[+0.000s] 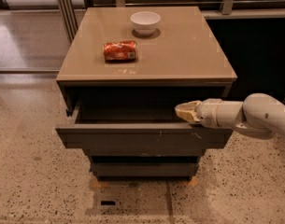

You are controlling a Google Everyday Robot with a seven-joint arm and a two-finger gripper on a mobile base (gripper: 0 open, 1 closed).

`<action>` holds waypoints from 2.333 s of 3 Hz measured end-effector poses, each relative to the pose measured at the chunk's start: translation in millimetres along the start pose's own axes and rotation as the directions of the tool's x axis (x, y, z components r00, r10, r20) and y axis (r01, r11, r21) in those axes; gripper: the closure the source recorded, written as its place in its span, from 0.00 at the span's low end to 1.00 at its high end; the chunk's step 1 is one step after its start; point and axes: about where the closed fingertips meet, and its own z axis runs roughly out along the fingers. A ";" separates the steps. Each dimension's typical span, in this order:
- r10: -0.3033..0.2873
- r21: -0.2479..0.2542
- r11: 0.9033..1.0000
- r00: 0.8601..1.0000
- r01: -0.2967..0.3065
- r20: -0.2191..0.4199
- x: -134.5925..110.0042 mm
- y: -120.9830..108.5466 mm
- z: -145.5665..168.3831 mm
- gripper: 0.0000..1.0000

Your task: Open top drawer

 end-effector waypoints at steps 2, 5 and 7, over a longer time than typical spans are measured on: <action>-0.012 -0.131 0.991 0.999 0.006 -0.045 14.1 26.0 5.4 1.00; 0.033 -0.254 0.966 0.998 -0.044 -0.045 31.6 76.8 -12.1 1.00; 0.072 -0.321 0.944 0.997 -0.077 -0.029 38.4 105.5 -23.4 1.00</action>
Offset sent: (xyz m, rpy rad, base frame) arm -0.0925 0.0315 -0.0512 0.0239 0.1900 0.2545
